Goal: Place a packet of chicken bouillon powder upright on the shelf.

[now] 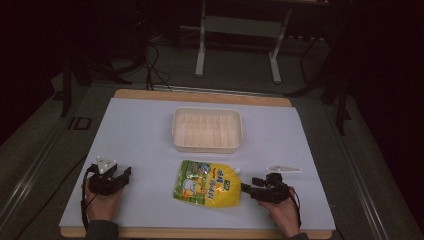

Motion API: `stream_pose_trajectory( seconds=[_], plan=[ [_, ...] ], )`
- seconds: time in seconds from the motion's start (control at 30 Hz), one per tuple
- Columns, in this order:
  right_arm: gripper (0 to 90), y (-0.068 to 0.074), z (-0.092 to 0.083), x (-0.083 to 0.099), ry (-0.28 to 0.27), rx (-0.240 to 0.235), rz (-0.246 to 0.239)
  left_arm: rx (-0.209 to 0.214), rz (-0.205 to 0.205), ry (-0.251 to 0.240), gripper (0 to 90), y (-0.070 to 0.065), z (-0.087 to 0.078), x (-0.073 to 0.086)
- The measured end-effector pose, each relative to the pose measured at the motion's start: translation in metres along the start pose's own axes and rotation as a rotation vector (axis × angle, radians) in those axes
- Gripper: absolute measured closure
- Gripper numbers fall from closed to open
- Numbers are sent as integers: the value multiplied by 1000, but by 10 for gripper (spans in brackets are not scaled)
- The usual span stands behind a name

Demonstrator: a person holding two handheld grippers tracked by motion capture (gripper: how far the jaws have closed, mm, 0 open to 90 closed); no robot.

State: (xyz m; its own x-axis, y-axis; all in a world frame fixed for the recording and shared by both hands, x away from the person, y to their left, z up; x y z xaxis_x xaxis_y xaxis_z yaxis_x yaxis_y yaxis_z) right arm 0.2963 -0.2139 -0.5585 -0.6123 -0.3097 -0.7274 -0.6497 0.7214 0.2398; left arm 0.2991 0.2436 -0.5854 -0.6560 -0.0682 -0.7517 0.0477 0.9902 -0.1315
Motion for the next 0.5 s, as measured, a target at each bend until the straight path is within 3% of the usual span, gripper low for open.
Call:
stream_pose_trajectory(
  seconds=[0.07,0.5],
  plan=[
    [371,2,4,2,4,-28,17,-1,2,1,469,0,0,0],
    [355,13,19,10,48,-84,32,-12,10,10,470,-1,1,0]
  ],
)
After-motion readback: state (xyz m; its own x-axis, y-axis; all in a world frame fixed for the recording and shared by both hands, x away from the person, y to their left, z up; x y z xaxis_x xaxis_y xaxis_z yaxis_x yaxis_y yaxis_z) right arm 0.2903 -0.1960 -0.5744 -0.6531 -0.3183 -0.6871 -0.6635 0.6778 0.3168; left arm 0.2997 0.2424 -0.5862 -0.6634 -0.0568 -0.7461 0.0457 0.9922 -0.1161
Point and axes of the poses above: each handheld gripper's, and its own axes: z roughly forward along the jaws, x roughly out of its underside, y roughly to its left, the point moved 5 cm from there along z, roughly forward along the jaws, and after that the axes turned 10 degrees about -z, right-handed, at the moved point
